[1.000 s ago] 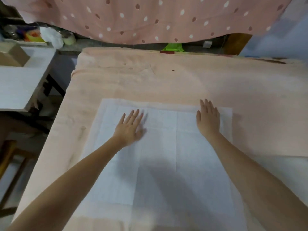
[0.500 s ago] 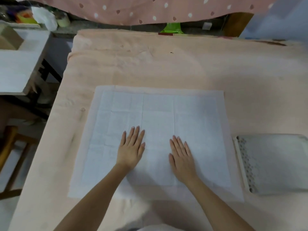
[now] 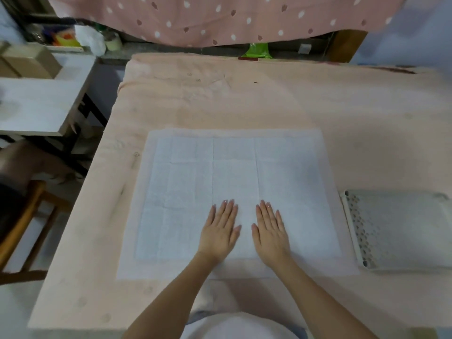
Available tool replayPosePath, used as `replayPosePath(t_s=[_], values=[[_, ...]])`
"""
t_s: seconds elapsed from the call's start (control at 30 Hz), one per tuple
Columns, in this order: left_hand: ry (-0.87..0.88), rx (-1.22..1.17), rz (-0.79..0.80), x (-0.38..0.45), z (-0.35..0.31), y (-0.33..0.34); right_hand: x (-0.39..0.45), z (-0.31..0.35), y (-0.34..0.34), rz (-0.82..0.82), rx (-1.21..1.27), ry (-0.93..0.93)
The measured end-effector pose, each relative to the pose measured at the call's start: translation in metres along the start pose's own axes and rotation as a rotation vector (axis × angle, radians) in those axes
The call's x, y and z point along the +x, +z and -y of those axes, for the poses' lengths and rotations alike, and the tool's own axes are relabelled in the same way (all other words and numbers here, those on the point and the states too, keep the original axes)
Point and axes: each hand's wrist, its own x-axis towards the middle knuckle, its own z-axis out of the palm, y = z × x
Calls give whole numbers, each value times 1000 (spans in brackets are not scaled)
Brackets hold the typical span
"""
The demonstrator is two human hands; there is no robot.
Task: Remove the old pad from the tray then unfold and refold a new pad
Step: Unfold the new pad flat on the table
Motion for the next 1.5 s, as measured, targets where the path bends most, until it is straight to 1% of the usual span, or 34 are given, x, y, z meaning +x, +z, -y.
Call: replayPosePath(t_s=[0.07, 0.17, 0.23, 0.27, 0.33, 0.37, 0.4, 0.47, 0.5, 0.53, 0.57, 0.67, 0.77, 0.93, 1.0, 1.03, 1.17, 1.33, 1.43, 1.5], values=[[-6, 10, -33, -13, 11, 3, -8, -6, 1, -7, 0, 16], [-82, 29, -66, -29, 40, -3, -23, -33, 4, -12, -18, 46], [-114, 55, -48, -40, 55, -10, -33, -54, 5, 47, -22, 76], [-123, 72, -47, -45, 61, -13, -39, -63, 4, 79, -21, 68], [-142, 71, -33, -51, 66, -18, -52, -73, 0, 133, -10, -21], [-114, 68, -19, -55, 63, -19, -59, -75, -3, 167, -15, -99], [-32, 68, -17, -58, 57, -20, -65, -76, -5, 196, -41, -187], [223, 63, 4, -68, 33, -14, -78, -72, -7, 214, -118, -319], [332, 59, 21, -73, 20, -10, -82, -68, -9, 222, -145, -334], [399, 58, 36, -76, 10, -5, -85, -65, -11, 215, -158, -322], [422, 62, 49, -78, 1, 0, -86, -62, -12, 201, -156, -296], [352, 57, 79, -82, -7, 8, -84, -55, -15, 141, -105, -247], [304, 70, 68, -85, -9, 7, -83, -52, -17, 117, -115, -258], [296, 155, -16, -85, -16, 3, -87, -56, -11, 195, -101, -296], [306, 189, -16, -84, -16, -1, -89, -53, -9, 182, -88, -301], [315, 210, -16, -84, -15, -3, -90, -49, -10, 160, -69, -298], [345, 216, -25, -89, -11, -9, -93, -29, -12, -38, -103, -360], [314, 198, -71, -101, -2, -15, -90, -19, -9, -74, -96, -345], [291, 205, -52, -109, 7, -16, -94, -30, -6, -118, -62, -302], [233, 197, -63, -114, 18, -19, -100, -43, -5, -157, -33, -253]])
